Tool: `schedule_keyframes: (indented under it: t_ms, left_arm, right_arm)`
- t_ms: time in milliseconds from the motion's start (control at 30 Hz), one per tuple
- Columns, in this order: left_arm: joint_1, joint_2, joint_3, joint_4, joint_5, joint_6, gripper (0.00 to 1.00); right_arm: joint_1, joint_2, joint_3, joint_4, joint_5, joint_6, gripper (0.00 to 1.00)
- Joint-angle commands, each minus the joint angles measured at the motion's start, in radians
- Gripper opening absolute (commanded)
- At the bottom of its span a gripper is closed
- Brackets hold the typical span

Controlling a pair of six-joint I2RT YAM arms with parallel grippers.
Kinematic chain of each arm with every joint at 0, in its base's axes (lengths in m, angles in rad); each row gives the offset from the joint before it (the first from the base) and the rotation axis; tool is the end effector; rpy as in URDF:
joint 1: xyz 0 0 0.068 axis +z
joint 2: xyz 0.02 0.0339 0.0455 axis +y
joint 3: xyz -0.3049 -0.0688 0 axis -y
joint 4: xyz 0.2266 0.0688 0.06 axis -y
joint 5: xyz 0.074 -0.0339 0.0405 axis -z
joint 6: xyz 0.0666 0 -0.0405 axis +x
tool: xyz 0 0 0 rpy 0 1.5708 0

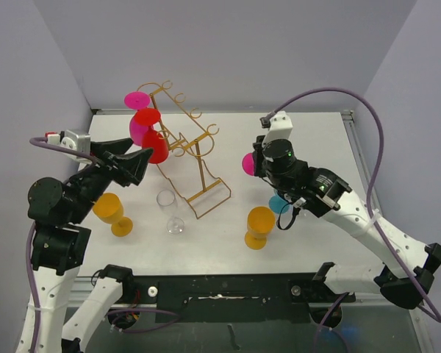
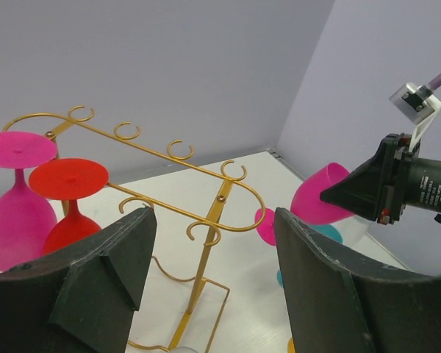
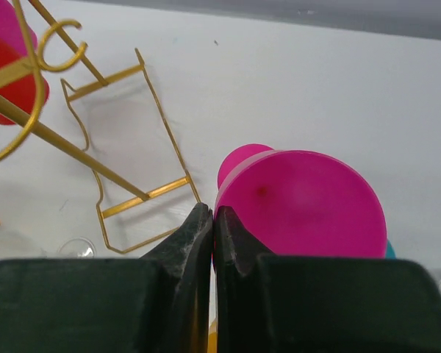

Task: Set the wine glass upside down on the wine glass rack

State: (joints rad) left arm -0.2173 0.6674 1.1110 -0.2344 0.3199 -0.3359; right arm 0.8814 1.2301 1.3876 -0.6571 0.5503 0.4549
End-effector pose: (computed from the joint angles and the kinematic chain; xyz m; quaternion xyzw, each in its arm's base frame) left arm 0.0869 -0.0406 0.4822 0.0867 0.6276 -0.3059 0.7106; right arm 0.1842 0.1687 0.4330 -0.0396 0.8382 0.1209 0.5303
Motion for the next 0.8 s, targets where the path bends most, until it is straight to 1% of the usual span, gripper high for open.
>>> schedule_keyframes:
  t_ms: [0, 200, 367, 400, 533, 700, 767]
  left_arm:
    - [-0.005, 0.038, 0.044, 0.147, 0.097, -0.108, 0.63]
    - [-0.005, 0.074, 0.010, 0.360, 0.209, -0.265, 0.63]
    - [-0.005, 0.104, -0.012, 0.507, 0.230, -0.414, 0.63]
    - [-0.005, 0.112, -0.014, 0.534, 0.228, -0.432, 0.63]
    - [-0.005, 0.143, -0.016, 0.607, 0.192, -0.588, 0.63]
    - [-0.005, 0.177, -0.054, 0.708, 0.121, -0.818, 0.61]
    - [-0.005, 0.182, -0.059, 0.715, 0.094, -0.863, 0.61]
  right_arm:
    - [-0.002, -0.104, 0.013, 0.224, 0.067, -0.096, 0.00]
    - [-0.003, -0.210, -0.042, 0.523, 0.009, -0.177, 0.00]
    - [-0.004, -0.266, -0.084, 0.744, -0.131, -0.210, 0.00]
    - [-0.004, -0.267, -0.086, 0.778, -0.167, -0.211, 0.00]
    - [-0.004, -0.249, -0.085, 0.912, -0.293, -0.199, 0.00]
    - [-0.002, -0.179, -0.059, 1.053, -0.414, -0.176, 0.00]
    - [-0.001, -0.142, -0.033, 1.104, -0.472, -0.171, 0.00]
